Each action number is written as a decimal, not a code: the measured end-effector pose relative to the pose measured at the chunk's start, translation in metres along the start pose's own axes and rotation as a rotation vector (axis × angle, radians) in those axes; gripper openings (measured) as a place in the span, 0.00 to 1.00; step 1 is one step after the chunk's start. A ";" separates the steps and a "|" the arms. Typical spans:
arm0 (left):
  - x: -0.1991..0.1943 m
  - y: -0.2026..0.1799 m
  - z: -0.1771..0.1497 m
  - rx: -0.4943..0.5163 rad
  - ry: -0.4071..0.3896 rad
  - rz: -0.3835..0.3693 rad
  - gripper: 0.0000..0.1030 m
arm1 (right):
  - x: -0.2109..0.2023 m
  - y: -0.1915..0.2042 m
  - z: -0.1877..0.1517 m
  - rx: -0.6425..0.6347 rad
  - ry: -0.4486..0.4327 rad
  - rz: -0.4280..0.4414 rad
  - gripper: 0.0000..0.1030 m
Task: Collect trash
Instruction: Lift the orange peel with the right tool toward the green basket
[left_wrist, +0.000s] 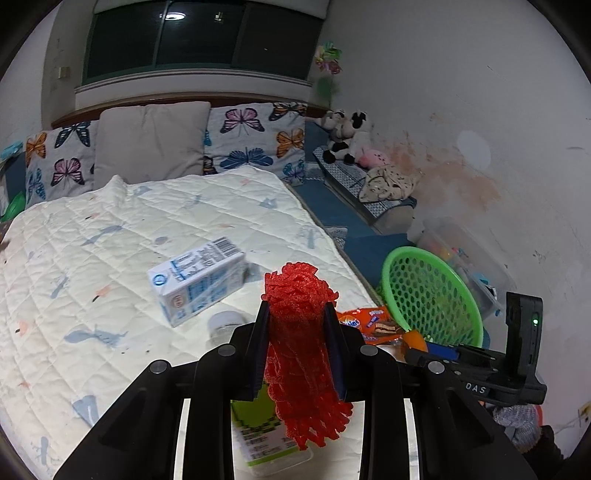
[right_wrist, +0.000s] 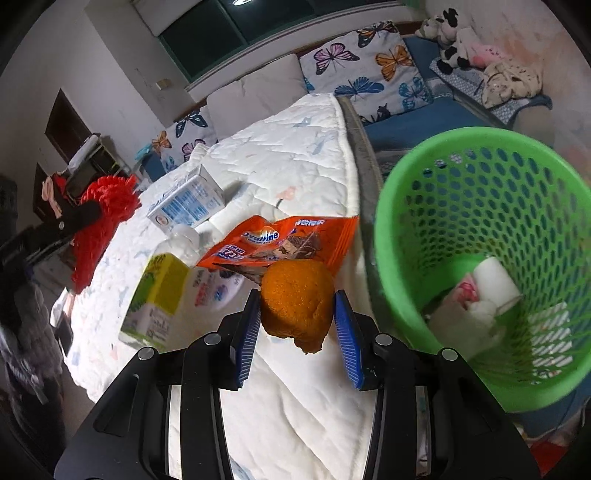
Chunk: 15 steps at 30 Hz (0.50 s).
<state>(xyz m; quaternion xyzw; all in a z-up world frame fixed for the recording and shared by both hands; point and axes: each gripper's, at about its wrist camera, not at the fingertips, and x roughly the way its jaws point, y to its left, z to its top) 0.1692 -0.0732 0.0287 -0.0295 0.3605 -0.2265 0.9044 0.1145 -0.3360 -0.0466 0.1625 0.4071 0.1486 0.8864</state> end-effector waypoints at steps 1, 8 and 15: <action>0.001 -0.002 0.000 0.002 0.001 -0.002 0.27 | -0.004 -0.002 -0.001 0.004 -0.007 0.001 0.40; 0.014 -0.021 0.006 0.024 0.017 -0.028 0.27 | -0.028 -0.022 0.002 0.062 -0.055 0.002 0.40; 0.020 -0.029 0.005 0.033 0.027 -0.038 0.27 | -0.031 -0.020 -0.002 0.058 -0.049 0.012 0.40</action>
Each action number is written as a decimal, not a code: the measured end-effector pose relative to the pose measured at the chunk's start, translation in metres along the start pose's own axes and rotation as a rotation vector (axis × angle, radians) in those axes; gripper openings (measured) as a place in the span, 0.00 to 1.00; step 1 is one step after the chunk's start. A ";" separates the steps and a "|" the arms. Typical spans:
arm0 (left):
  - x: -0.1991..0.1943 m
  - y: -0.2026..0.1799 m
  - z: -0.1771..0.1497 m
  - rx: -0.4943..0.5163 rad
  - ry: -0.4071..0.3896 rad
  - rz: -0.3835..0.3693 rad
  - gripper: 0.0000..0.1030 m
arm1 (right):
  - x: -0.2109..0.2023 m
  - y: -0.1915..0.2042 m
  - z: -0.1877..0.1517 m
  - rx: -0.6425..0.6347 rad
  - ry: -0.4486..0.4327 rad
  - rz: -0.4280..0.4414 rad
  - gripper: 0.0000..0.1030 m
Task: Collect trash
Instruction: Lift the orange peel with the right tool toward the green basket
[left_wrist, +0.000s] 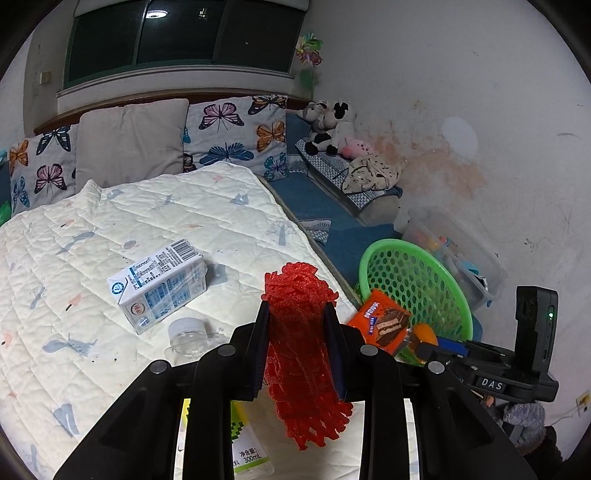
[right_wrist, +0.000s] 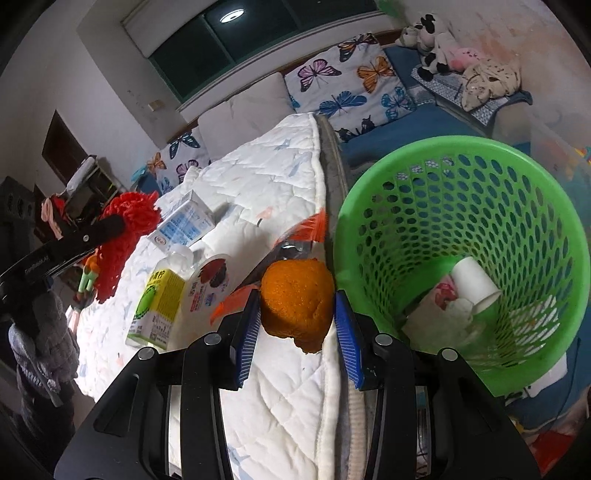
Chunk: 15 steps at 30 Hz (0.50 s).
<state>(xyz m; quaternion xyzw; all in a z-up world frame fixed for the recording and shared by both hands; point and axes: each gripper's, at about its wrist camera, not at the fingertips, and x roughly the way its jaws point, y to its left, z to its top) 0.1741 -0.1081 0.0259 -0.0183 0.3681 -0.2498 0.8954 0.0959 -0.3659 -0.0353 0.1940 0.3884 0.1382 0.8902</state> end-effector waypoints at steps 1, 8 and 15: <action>0.000 0.000 0.000 0.000 0.002 0.002 0.27 | 0.001 0.002 -0.001 0.000 0.004 0.010 0.40; 0.000 0.005 -0.003 -0.005 0.006 0.007 0.27 | 0.013 0.016 -0.023 -0.023 0.059 0.032 0.40; -0.001 0.006 -0.004 -0.005 0.009 0.005 0.27 | 0.018 0.012 -0.042 -0.030 0.088 -0.016 0.42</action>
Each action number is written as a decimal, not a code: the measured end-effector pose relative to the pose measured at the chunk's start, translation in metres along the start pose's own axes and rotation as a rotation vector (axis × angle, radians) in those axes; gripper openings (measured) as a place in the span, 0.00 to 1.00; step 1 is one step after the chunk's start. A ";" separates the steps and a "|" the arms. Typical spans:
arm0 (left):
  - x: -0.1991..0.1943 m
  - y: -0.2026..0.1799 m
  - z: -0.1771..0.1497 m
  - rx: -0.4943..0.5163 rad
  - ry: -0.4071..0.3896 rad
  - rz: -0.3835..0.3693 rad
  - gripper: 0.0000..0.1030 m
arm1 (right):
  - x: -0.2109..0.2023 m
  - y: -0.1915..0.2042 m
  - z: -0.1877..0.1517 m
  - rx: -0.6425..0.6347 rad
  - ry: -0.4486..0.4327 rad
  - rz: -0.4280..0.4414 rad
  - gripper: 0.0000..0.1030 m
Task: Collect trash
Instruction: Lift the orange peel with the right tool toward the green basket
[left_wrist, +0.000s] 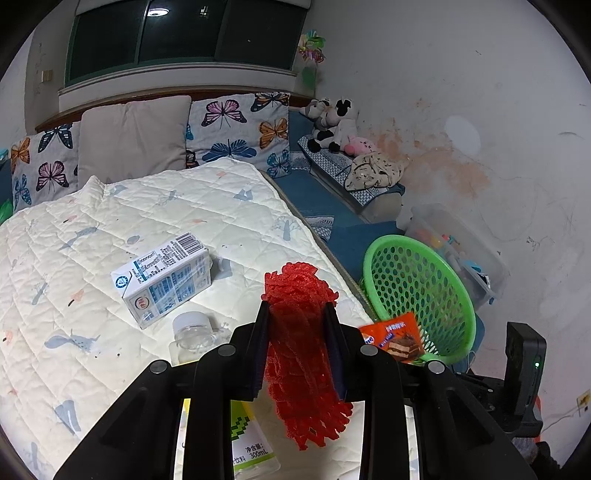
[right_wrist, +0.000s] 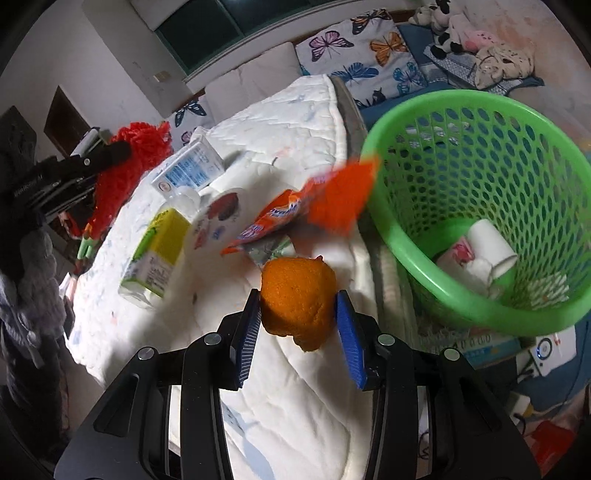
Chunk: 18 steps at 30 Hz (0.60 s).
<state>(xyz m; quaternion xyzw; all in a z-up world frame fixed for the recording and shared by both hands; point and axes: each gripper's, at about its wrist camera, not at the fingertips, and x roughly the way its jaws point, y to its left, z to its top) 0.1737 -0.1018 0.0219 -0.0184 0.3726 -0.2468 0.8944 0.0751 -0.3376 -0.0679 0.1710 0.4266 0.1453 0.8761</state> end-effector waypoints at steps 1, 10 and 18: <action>0.000 0.000 0.000 0.000 0.001 -0.002 0.27 | -0.001 -0.001 -0.001 0.000 -0.001 -0.002 0.42; 0.002 -0.005 -0.001 0.009 0.006 0.000 0.27 | -0.006 -0.006 0.000 0.021 -0.019 0.012 0.52; 0.005 -0.003 -0.002 0.009 0.017 -0.001 0.27 | -0.006 -0.005 0.003 0.042 -0.034 0.058 0.43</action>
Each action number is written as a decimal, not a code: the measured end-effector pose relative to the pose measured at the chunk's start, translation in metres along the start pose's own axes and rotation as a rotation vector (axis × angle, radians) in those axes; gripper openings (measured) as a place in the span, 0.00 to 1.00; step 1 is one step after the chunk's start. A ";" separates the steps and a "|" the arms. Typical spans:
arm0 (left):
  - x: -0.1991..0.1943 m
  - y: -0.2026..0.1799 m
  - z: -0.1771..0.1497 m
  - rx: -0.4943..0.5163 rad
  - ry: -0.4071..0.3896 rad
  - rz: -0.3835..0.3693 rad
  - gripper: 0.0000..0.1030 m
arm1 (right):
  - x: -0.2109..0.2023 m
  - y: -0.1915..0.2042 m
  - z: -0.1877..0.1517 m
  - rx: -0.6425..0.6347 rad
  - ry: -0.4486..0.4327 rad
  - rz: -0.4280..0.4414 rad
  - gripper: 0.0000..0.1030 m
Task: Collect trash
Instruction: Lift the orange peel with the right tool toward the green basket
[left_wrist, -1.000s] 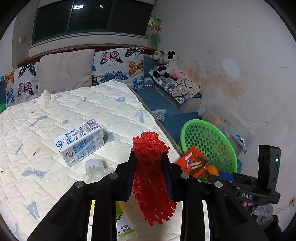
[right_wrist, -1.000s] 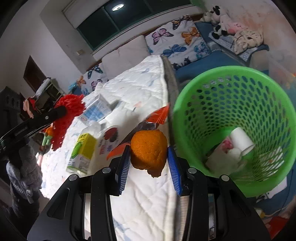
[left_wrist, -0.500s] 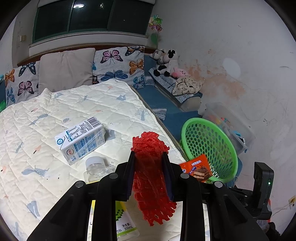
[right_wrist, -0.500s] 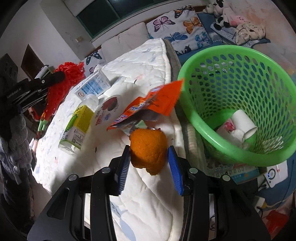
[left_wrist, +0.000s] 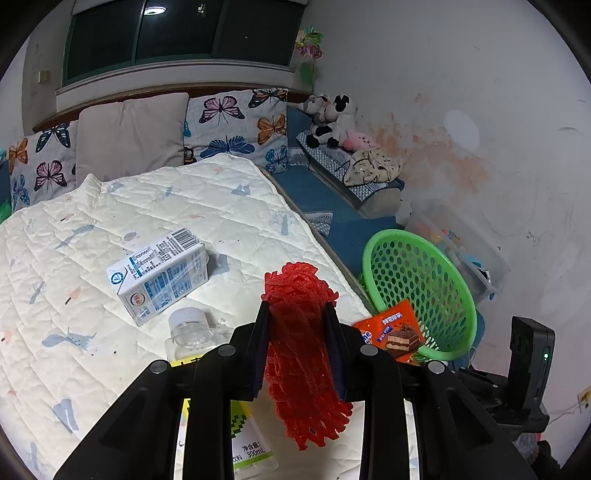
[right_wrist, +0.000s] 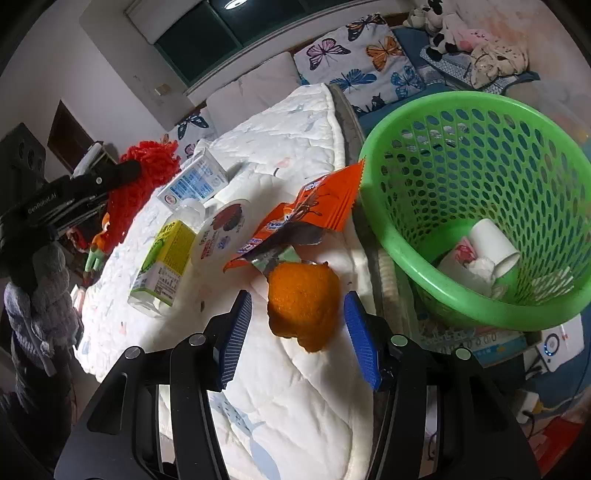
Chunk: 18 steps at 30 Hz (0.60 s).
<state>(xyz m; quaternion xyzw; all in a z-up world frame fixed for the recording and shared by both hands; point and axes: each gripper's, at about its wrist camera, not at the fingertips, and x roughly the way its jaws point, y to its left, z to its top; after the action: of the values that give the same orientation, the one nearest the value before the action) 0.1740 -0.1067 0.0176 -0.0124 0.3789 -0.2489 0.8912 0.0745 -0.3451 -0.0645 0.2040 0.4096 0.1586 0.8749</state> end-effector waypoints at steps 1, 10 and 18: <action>0.000 0.000 0.000 0.000 0.000 0.000 0.27 | -0.001 0.000 0.000 0.003 -0.005 0.008 0.37; 0.000 -0.002 0.000 -0.001 0.000 -0.006 0.27 | -0.008 0.000 0.000 0.004 -0.006 0.005 0.36; 0.000 -0.001 -0.001 -0.005 0.005 -0.004 0.27 | 0.000 0.001 -0.005 -0.008 -0.006 -0.025 0.44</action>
<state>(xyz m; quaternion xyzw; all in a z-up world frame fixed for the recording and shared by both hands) 0.1734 -0.1075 0.0170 -0.0147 0.3817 -0.2500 0.8897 0.0706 -0.3429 -0.0666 0.1957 0.4087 0.1489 0.8789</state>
